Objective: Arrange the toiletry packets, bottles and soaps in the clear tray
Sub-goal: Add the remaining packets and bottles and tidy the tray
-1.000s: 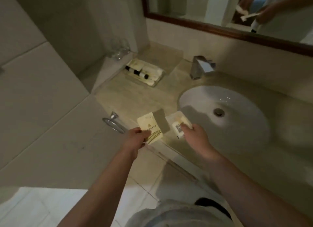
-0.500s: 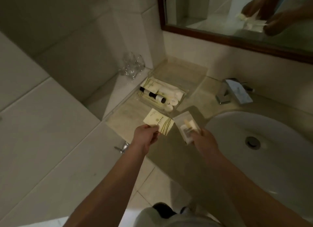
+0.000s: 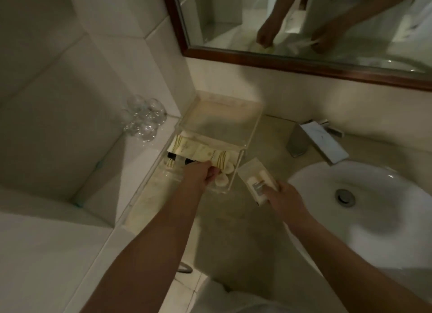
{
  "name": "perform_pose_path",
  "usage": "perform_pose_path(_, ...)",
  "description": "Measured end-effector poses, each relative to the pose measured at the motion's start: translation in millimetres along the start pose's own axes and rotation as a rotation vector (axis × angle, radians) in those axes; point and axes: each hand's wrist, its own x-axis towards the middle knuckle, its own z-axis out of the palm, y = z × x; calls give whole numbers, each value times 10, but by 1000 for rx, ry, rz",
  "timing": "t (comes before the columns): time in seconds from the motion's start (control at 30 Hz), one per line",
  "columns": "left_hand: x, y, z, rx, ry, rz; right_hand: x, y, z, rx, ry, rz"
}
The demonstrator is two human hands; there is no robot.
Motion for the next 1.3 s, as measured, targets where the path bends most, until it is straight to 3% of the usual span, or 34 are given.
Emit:
perform_pose_path(0.23, 339, 74, 17, 60, -66, -59, 91, -179, 207, 13, 68, 37)
perform_pose_path(0.57, 174, 128, -276, 32, -202, -153, 152, -435, 438, 50, 86, 32)
perform_pose_path(0.63, 156, 120, -308, 142, -155, -24, 164, -459, 471, 53, 89, 34)
perform_pose_path(0.73, 216, 113, -362, 558, -39, 404, 183, -475, 522, 43, 93, 44)
perform_pose_path(0.87, 340, 132, -448, 755, -60, 647, 215, -491, 580, 41, 165, 65)
perform_pose_path(1.1, 507, 232, -547, 881, -22, 702, 291, -610, 730, 35, 252, 13)
perform_pose_path(1.3, 483, 294, -358, 1019, -79, 599, 389, -753, 918, -50, 256, -44)
